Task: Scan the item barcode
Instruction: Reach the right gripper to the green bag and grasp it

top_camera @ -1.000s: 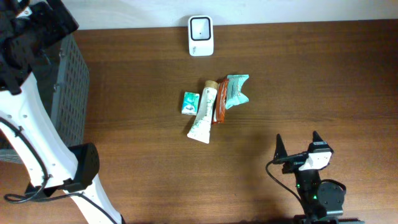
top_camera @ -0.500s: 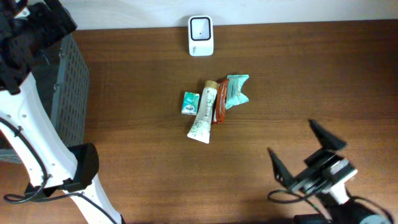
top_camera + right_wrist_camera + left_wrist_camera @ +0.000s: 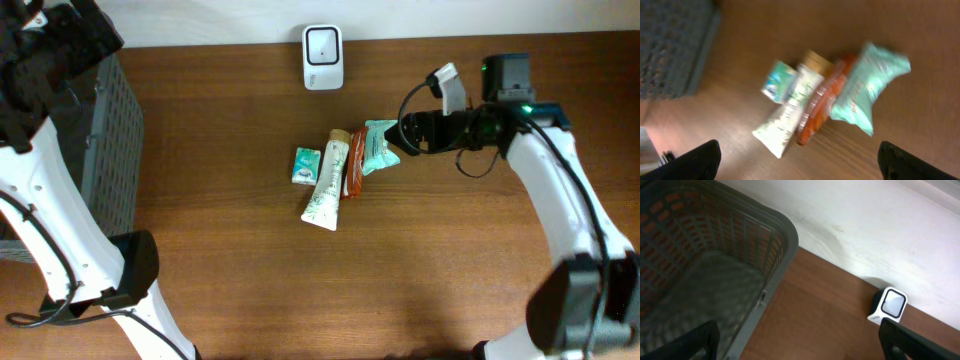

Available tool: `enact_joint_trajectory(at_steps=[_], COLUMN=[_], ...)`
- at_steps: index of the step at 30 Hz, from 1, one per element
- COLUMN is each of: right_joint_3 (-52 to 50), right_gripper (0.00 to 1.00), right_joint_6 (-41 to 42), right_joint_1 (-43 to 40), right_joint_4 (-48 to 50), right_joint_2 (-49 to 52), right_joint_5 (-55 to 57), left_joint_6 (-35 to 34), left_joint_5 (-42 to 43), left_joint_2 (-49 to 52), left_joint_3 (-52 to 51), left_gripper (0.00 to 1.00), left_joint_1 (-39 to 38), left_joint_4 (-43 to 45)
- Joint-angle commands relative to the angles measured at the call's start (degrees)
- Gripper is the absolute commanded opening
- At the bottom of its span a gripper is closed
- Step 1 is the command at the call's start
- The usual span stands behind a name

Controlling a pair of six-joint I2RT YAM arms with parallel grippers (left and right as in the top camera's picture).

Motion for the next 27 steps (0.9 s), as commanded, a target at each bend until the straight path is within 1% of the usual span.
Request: enact_joint_trajectory(at_steps=[1, 2, 3, 6, 7, 8, 9, 11, 12, 13, 16, 21, 22, 25, 27], right_joint_3=[9.86, 14.45, 15.56, 14.75, 14.03, 13.66, 13.66, 13.66, 13.66, 13.66, 13.66, 13.66, 13.66, 13.66, 13.68], right_gripper=[0.98, 0.98, 0.99, 0.99, 0.86, 0.61, 0.49, 0.51, 0.51, 0.51, 0.52, 0.53, 0.52, 0.52, 0.52], right_joint_6=[7.15, 6.99, 7.06, 7.08, 7.1, 7.08, 7.1, 9.49, 11.78, 12.22, 12.26, 12.85, 15.15, 15.85, 18.91], right_joint_1=[2.01, 3.3, 4.15, 7.23, 8.13, 9.33, 10.43, 11.67, 11.96, 12.0, 11.93, 11.5, 11.5, 11.5, 11.41], right_joint_4=[-6.78, -8.87, -7.34, 0.09, 1.53, 2.27, 2.8, 3.78, 3.78, 3.87, 3.52, 1.05, -0.85, -3.89, -6.4], right_joint_2=[6.8, 9.18, 9.66, 9.81, 9.99, 10.64, 11.82, 14.47, 16.15, 18.25, 22.38, 23.17, 23.19, 23.19, 23.17], right_joint_5=[13.75, 15.98, 15.26, 14.12, 14.1, 14.12, 14.16, 17.16, 21.2, 23.43, 24.96, 32.15, 38.23, 45.7, 52.96], left_joint_6=[0.9, 0.9, 0.9, 0.9, 0.9, 0.9, 0.9, 0.9, 0.9, 0.9, 0.9, 0.9, 0.9, 0.9, 0.9], left_joint_5=[-0.39, -0.39, -0.39, -0.39, -0.39, -0.42, -0.39, -0.39, -0.39, -0.39, -0.42, -0.39, -0.39, -0.42, -0.39], left_joint_2=[-0.81, -0.81, -0.81, -0.81, -0.81, -0.81, -0.81, -0.81, -0.81, -0.81, -0.81, -0.81, -0.81, -0.81, -0.81], left_joint_3=[0.2, 0.2, 0.17, 0.2, 0.2, 0.2, 0.2, 0.2, 0.17, 0.2, 0.17, 0.2, 0.2, 0.17, 0.2], left_gripper=[0.99, 0.99, 0.99, 0.99, 0.99, 0.99, 0.99, 0.99, 0.99, 0.99, 0.99, 0.99, 0.99, 0.99, 0.99], left_joint_1=[0.42, 0.42, 0.42, 0.42, 0.42, 0.42, 0.42, 0.42, 0.42, 0.42, 0.42, 0.42, 0.42, 0.42, 0.42], left_joint_4=[-0.07, -0.07, -0.07, -0.07, -0.07, -0.07, -0.07, -0.07, -0.07, -0.07, -0.07, -0.07, -0.07, -0.07, -0.07])
